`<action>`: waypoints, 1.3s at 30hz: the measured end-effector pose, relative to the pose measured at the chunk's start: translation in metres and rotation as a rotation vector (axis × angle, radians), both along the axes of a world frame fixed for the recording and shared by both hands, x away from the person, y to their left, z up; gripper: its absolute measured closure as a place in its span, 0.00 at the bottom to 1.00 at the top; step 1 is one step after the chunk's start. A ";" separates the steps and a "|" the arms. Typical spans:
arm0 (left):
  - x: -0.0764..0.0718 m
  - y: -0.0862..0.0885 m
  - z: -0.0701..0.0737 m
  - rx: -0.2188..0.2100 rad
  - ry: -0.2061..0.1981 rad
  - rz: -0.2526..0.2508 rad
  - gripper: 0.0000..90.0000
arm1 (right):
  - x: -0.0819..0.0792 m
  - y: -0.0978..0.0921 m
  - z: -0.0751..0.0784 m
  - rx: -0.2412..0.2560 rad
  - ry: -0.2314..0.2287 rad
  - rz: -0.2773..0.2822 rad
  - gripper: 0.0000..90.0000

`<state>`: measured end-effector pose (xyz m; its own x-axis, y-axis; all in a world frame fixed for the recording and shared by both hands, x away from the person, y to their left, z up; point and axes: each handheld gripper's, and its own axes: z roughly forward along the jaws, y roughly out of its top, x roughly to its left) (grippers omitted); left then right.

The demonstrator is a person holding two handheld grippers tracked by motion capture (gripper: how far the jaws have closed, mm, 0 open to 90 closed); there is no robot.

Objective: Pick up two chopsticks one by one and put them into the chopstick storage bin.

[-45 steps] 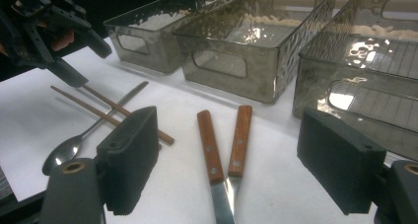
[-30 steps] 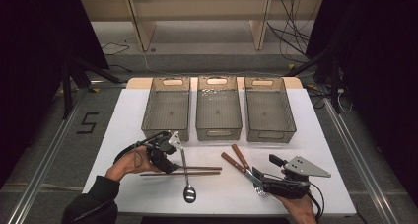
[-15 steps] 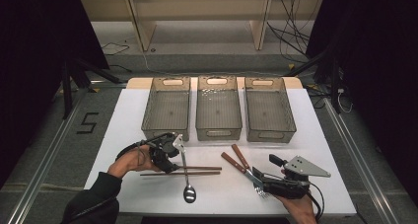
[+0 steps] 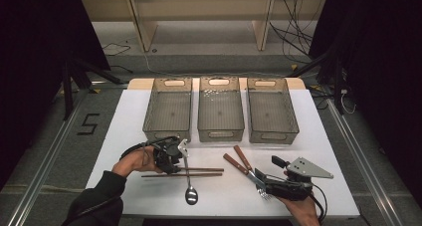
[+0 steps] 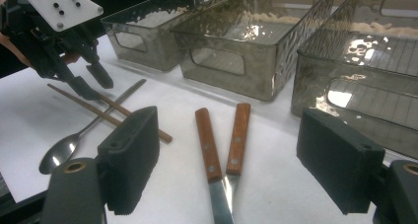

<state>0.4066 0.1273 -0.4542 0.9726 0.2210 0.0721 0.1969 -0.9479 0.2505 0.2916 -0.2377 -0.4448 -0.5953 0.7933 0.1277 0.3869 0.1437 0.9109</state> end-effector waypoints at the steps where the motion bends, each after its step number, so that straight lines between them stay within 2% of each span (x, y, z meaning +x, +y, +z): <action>1: 0.000 -0.001 -0.001 0.004 0.005 -0.005 0.74 | 0.000 0.000 0.000 0.000 0.000 0.000 0.28; 4: 0.002 -0.003 -0.004 0.023 0.017 -0.023 0.78 | 0.000 0.000 0.000 -0.001 -0.001 0.001 0.28; 8: 0.004 -0.003 -0.005 0.024 0.028 -0.032 0.86 | 0.000 0.000 0.000 -0.003 -0.001 0.001 0.28; 14: 0.002 -0.002 -0.004 0.005 0.026 -0.056 0.92 | 0.000 0.000 0.000 -0.003 0.001 0.000 0.28; 18: 0.001 -0.001 -0.003 -0.002 0.008 -0.083 0.93 | 0.000 0.000 0.000 -0.003 0.002 0.000 0.28; 19: 0.000 0.000 -0.001 -0.013 -0.010 -0.081 0.93 | 0.000 0.000 0.000 -0.003 0.003 0.001 0.28; 20: 0.000 0.000 -0.001 -0.013 -0.010 -0.081 0.93 | 0.000 0.000 0.000 -0.003 0.003 0.001 0.28; 24: 0.000 0.004 0.008 -0.017 -0.053 -0.084 0.94 | 0.000 0.000 0.000 -0.004 0.004 -0.001 0.28; 28: -0.002 0.008 0.015 -0.049 -0.075 -0.065 0.94 | 0.001 0.000 -0.001 -0.007 0.005 -0.003 0.28; 31: -0.003 0.010 0.021 -0.057 -0.095 -0.062 0.94 | 0.001 0.000 -0.001 -0.006 0.005 -0.003 0.28; 32: -0.004 0.011 0.022 -0.069 -0.102 -0.053 0.94 | 0.001 0.000 -0.001 -0.006 0.004 -0.003 0.28; 33: -0.005 0.013 0.028 -0.108 -0.098 -0.034 0.94 | 0.001 0.000 -0.001 -0.006 0.003 -0.003 0.28; 35: -0.004 0.014 0.031 -0.123 -0.102 -0.025 0.94 | 0.000 0.000 -0.001 -0.004 0.004 -0.003 0.28; 37: -0.003 0.016 0.036 -0.140 -0.119 0.006 0.94 | 0.000 0.000 -0.001 -0.003 0.003 -0.003 0.28; 39: -0.002 0.019 0.043 -0.184 -0.128 0.042 0.94 | 0.000 0.000 -0.001 -0.003 0.001 -0.002 0.28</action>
